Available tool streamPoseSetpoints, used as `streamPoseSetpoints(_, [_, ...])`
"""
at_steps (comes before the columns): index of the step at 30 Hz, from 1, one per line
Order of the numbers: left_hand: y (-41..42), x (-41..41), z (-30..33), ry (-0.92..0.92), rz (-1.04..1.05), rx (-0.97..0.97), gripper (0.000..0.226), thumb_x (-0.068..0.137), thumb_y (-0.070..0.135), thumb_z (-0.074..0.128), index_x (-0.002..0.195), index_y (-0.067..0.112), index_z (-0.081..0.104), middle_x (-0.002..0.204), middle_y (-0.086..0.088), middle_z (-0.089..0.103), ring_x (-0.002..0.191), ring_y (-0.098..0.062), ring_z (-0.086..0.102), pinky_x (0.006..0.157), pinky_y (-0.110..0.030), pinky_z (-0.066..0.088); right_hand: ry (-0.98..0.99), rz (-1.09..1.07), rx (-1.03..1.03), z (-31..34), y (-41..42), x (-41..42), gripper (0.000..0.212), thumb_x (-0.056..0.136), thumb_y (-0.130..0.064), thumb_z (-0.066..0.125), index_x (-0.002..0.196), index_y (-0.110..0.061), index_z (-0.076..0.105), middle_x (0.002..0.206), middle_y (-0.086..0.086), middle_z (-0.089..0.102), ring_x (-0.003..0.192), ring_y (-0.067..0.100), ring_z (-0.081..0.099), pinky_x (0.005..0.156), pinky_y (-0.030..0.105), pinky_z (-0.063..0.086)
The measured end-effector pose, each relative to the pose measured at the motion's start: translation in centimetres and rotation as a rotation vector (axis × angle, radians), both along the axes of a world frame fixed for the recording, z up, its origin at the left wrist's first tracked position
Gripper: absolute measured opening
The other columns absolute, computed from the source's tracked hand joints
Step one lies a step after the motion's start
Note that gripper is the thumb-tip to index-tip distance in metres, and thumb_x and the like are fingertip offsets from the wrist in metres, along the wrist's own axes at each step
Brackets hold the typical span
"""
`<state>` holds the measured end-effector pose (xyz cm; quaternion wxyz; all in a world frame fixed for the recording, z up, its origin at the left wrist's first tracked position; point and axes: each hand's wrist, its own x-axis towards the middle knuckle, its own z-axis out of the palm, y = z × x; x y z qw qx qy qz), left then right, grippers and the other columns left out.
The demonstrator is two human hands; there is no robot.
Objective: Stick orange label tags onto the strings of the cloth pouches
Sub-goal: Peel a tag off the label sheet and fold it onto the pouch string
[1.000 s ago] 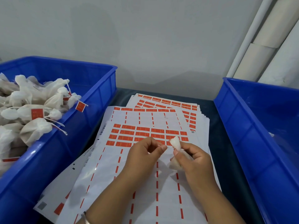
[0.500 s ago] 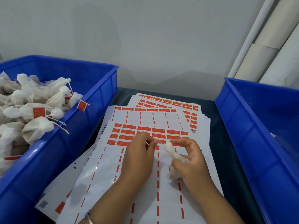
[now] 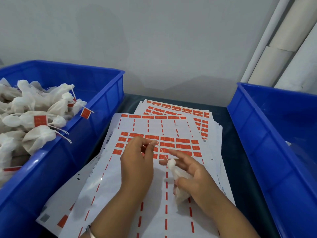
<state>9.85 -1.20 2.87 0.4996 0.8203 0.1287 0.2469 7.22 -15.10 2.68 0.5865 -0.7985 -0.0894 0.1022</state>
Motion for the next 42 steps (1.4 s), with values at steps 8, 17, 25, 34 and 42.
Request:
streamPoseSetpoints(8, [-0.1, -0.5, 0.4, -0.088, -0.184, -0.191, 0.014, 0.063, 0.049, 0.055, 0.070, 0.037, 0.057, 0.075, 0.034, 0.059, 0.076, 0.011, 0.056, 0.045, -0.007, 0.044, 0.082, 0.206, 0.160, 0.6, -0.3, -0.5, 0.042, 0.075, -0.059, 0.061, 0.116, -0.050, 0.058, 0.114, -0.018, 0.067, 0.114, -0.003, 0.054, 0.093, 0.025, 0.044])
streamPoseSetpoints(17, [-0.2, -0.4, -0.2, -0.102, -0.388, -0.039, 0.004, 0.065, 0.046, 0.056, 0.068, 0.046, 0.054, 0.076, 0.042, 0.056, 0.081, 0.013, 0.054, 0.059, 0.001, 0.040, 0.141, -0.035, 0.533, -0.3, -0.5, 0.3, 0.023, 0.078, -0.039, 0.056, 0.085, -0.027, 0.075, 0.057, 0.008, 0.064, 0.062, 0.021, 0.067, 0.077, 0.026, 0.057])
streamPoseSetpoints(25, [-0.2, 1.3, -3.0, 0.176, -0.249, 0.324, 0.049, 0.079, 0.048, 0.063, 0.125, 0.038, 0.050, 0.139, 0.018, 0.040, 0.123, -0.005, 0.042, 0.100, -0.027, 0.036, 0.271, -0.201, 0.793, -0.7, -0.5, 1.1, 0.017, 0.068, -0.018, 0.066, 0.079, -0.012, 0.078, 0.048, 0.008, 0.054, 0.044, 0.015, 0.053, 0.059, 0.027, 0.055])
streamPoseSetpoints(34, [-0.5, 2.1, -4.0, 0.385, -0.386, 0.723, 0.072, 0.086, 0.063, 0.036, 0.147, 0.028, 0.018, 0.154, 0.009, 0.017, 0.143, -0.014, 0.010, 0.113, -0.036, 0.002, 0.291, -0.199, 0.779, -0.6, -0.3, 1.2, 0.016, 0.069, -0.018, 0.064, 0.075, -0.011, 0.078, 0.048, 0.008, 0.054, 0.046, 0.014, 0.054, 0.059, 0.026, 0.055])
streamPoseSetpoints(42, [-0.6, 1.9, -3.5, 0.420, -0.424, 0.805, 0.062, 0.091, 0.056, 0.035, 0.145, 0.028, 0.025, 0.152, 0.009, 0.023, 0.142, -0.015, 0.013, 0.114, -0.037, 0.005, 0.304, -0.200, 0.787, -0.4, -0.2, 0.9, 0.017, 0.071, -0.014, 0.062, 0.072, -0.009, 0.077, 0.046, 0.009, 0.053, 0.045, 0.015, 0.053, 0.059, 0.025, 0.055])
